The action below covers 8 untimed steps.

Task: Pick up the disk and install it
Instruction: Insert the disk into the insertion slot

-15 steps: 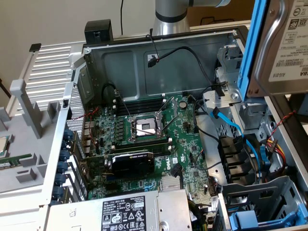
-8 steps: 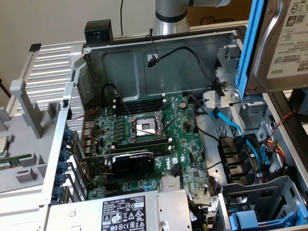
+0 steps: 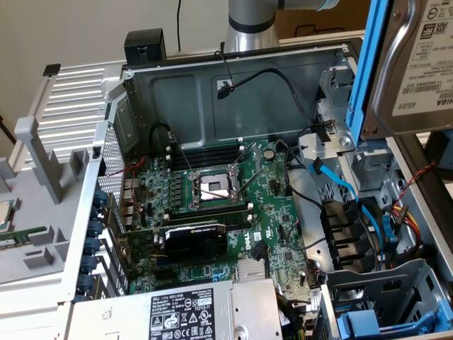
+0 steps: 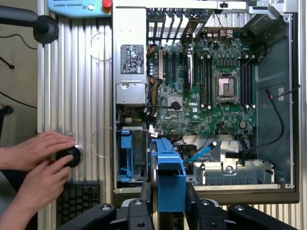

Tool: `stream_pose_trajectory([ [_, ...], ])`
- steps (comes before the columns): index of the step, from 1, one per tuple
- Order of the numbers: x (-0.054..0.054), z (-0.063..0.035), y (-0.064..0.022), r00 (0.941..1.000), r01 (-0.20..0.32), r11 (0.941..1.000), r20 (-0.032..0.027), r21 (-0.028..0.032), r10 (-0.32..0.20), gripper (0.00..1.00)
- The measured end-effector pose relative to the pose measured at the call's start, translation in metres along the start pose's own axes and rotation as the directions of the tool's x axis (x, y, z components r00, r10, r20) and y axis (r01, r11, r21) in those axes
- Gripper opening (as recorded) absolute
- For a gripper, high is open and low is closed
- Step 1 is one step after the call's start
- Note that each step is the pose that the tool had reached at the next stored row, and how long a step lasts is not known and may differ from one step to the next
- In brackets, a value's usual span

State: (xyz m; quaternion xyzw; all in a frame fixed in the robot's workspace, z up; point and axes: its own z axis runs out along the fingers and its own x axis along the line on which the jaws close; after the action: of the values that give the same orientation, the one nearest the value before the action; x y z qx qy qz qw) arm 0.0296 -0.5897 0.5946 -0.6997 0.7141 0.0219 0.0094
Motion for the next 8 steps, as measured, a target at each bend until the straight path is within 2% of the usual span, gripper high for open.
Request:
stream_pose_trajectory([
  [8, 0.0033, 0.0014, -0.0001, 1.0000, -0.002, 1.0000, -0.0001, 0.0001, 0.002, 0.37],
])
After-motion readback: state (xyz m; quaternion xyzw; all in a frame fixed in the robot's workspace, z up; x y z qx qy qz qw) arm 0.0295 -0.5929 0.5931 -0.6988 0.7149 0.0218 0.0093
